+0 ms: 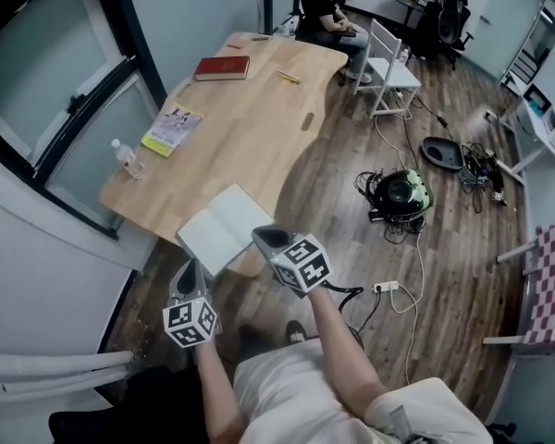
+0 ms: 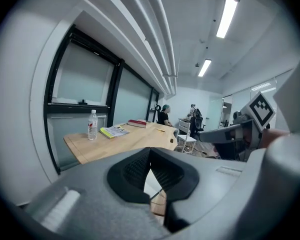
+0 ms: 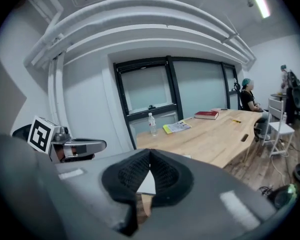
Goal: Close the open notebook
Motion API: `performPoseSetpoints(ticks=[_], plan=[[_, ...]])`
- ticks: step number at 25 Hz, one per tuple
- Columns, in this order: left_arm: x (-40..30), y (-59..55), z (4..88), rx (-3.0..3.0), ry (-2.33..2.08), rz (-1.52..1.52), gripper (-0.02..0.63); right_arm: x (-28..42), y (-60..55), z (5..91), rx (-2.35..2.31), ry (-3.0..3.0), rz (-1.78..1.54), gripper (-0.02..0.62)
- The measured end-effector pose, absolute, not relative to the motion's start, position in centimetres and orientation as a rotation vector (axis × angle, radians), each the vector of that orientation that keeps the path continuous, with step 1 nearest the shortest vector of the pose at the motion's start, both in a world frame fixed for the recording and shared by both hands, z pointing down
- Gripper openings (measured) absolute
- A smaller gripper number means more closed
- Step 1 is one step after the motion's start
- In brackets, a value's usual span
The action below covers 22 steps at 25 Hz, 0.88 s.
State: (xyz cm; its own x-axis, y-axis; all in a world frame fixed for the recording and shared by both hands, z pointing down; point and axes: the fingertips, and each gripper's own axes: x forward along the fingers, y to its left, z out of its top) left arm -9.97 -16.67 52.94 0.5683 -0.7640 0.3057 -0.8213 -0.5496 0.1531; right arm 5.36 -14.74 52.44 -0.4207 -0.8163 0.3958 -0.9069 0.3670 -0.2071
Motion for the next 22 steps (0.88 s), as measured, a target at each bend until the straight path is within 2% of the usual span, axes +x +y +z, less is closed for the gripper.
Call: performPoseSetpoints(ticks=[12,22], plan=[[-14.0,-22.5,59.6,2.380,-1.219,0.322,0.006,5.1,-19.3,58.3,1.728,-2.245,0.722,0.000],[-13.6,-24.1,67.5,2.212,-1.263,0.391,0.006,3.8,-25.5,64.0,1.515,-2.290,0.759,0.000]])
